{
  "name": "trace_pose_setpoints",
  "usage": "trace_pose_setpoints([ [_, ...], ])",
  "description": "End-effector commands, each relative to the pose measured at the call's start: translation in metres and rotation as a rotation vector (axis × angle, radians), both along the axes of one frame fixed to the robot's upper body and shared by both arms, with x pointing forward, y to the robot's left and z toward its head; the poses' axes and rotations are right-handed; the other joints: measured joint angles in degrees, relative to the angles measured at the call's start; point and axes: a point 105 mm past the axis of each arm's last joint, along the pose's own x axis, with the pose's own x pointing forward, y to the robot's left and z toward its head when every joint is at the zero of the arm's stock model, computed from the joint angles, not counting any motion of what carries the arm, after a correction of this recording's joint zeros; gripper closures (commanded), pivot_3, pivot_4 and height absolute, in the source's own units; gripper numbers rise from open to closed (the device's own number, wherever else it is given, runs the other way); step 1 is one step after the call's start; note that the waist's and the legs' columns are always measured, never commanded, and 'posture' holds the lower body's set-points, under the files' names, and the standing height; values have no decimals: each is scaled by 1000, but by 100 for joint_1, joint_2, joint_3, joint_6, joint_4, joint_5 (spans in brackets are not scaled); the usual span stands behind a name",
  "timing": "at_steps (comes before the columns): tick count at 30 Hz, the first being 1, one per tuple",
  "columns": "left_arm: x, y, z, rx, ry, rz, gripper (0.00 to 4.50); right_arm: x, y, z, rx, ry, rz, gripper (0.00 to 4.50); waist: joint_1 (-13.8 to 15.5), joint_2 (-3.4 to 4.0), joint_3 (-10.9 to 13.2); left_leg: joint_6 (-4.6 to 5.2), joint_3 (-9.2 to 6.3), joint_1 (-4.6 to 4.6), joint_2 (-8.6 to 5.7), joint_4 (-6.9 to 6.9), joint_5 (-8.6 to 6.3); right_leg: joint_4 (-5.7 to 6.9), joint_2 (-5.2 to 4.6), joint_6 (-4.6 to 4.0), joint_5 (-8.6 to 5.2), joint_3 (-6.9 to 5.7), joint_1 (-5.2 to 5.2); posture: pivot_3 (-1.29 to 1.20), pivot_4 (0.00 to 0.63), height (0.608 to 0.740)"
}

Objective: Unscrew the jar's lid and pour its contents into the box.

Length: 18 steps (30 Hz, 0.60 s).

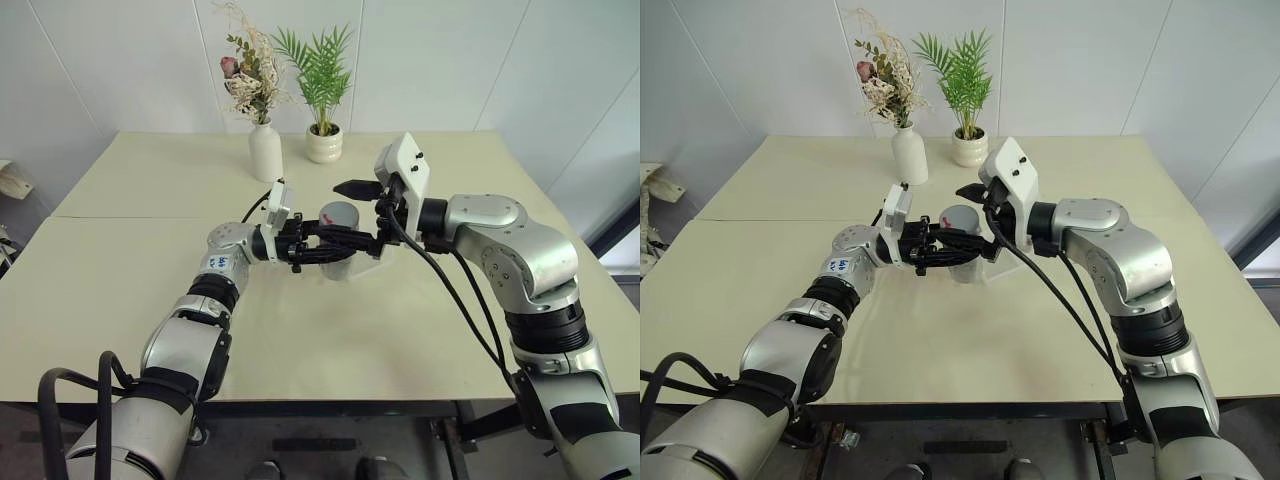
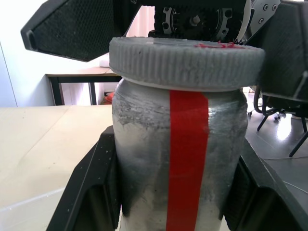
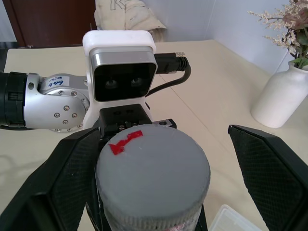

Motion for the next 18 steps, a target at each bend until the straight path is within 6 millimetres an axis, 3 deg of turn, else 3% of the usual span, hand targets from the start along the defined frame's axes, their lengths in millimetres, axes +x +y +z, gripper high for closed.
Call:
trace_pose_setpoints([
  [1, -12, 3, 6, 20, -58, -107, 2322, -4, 1, 8, -4, -51, 16, 63, 0, 0, 0, 0, 0, 0, 0, 0, 0, 0, 0, 0, 0, 0, 0, 0, 150, 740],
  [18, -11, 4, 6, 17, -35, -109, 2322, -2, 2, 1, -20, -52, 29, 63, -1, 0, 0, 0, 2, 0, 0, 0, 0, 0, 0, 0, 0, 1, 0, 0, 150, 740],
])
